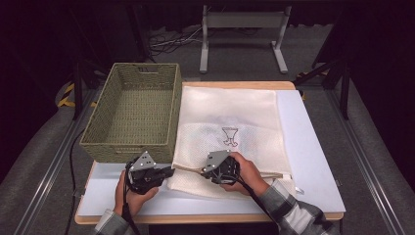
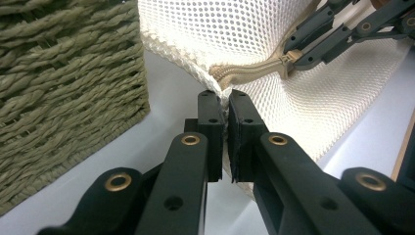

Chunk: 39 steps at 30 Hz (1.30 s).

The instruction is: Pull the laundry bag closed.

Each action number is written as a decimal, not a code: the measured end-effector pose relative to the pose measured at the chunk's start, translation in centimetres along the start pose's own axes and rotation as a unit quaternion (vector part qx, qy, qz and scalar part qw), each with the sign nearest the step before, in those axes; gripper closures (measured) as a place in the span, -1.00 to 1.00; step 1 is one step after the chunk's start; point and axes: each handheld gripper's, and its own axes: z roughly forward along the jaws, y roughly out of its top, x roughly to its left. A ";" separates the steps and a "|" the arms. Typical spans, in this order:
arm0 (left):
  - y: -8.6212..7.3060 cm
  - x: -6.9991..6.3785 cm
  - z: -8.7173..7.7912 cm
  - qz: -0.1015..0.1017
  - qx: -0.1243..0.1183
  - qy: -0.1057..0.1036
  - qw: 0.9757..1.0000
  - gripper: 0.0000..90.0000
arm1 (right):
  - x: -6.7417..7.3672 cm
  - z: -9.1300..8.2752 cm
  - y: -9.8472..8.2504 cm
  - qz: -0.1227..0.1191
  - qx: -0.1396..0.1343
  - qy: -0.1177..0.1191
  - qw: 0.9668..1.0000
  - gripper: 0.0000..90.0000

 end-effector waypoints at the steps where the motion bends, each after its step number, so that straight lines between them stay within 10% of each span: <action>1: 0.0 0.0 0.0 0.000 -0.001 0.000 1.000 0.91 | 0.0 -0.1 -0.1 -0.001 0.002 -0.001 1.000 0.83; 39: -0.4 0.0 0.0 -0.007 -0.003 0.003 1.000 0.90 | -0.9 -4.8 -5.0 0.030 0.021 -0.014 0.999 0.83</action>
